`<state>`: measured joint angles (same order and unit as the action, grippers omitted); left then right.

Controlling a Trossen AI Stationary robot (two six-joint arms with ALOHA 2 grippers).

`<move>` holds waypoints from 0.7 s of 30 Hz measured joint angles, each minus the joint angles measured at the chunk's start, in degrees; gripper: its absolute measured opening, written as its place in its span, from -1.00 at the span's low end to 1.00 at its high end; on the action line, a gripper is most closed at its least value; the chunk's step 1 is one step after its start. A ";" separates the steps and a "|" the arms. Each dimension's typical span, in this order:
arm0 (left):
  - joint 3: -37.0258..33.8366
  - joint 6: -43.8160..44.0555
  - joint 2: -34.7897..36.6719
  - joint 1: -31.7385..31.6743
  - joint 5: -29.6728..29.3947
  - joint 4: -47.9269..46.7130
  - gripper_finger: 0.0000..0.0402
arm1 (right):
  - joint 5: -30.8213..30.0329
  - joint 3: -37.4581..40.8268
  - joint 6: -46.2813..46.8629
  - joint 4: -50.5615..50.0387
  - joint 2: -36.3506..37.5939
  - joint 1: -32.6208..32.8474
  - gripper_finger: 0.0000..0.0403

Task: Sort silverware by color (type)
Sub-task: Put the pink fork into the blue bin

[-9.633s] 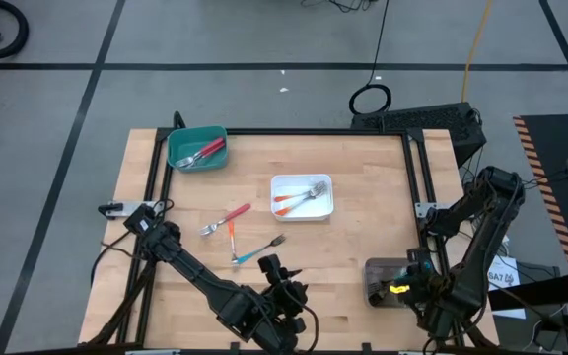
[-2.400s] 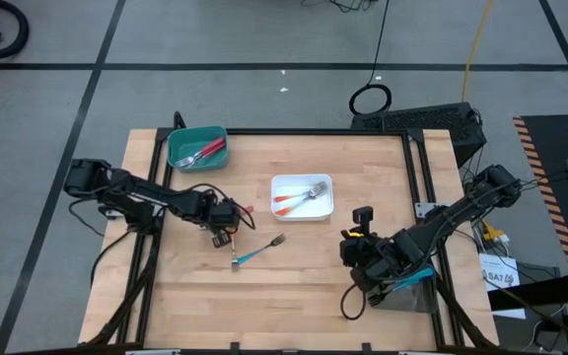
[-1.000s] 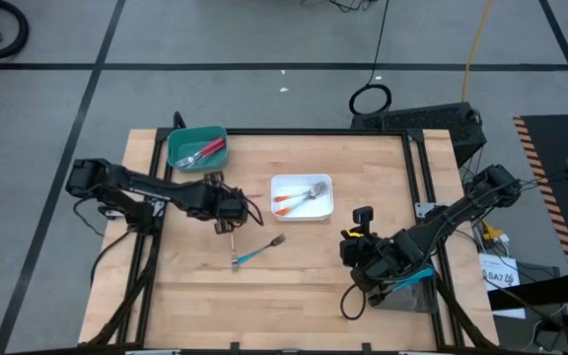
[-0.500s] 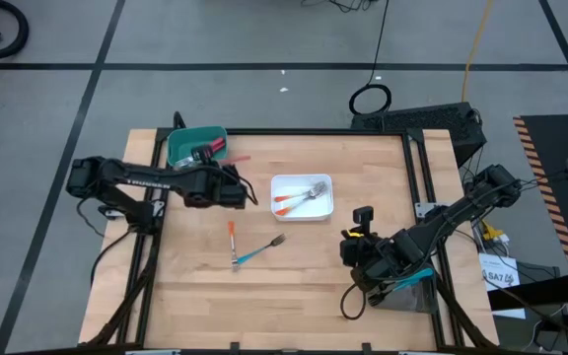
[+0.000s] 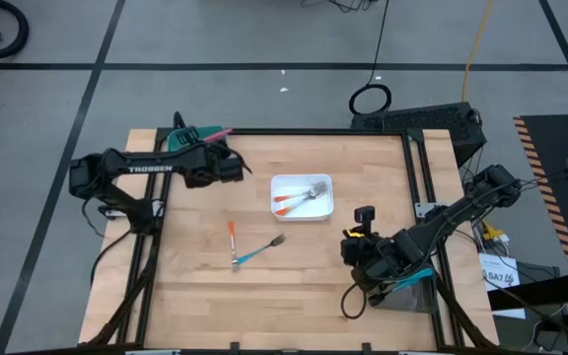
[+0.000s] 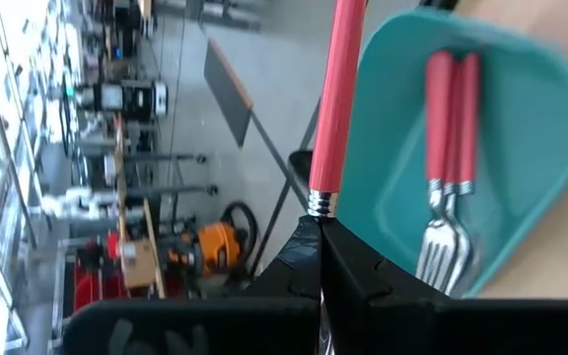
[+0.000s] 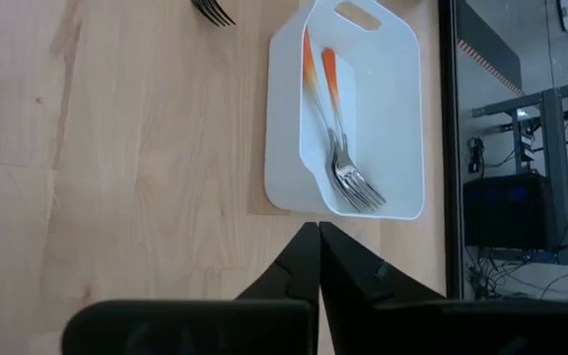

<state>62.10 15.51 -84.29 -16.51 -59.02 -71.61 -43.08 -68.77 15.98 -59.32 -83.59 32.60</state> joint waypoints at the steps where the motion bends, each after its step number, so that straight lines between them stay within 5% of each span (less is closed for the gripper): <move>1: 0.00 0.02 0.00 -0.77 0.02 -0.14 -0.99 | 0.11 0.00 0.33 -0.19 0.00 0.00 -1.00; 21: -8.94 4.52 0.00 -3.84 2.42 1.72 -0.99 | 2.13 0.00 2.82 -0.97 0.00 0.13 -1.00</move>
<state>53.17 20.03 -84.29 -20.35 -56.61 -69.89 -40.95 -68.77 18.80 -60.29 -83.59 32.73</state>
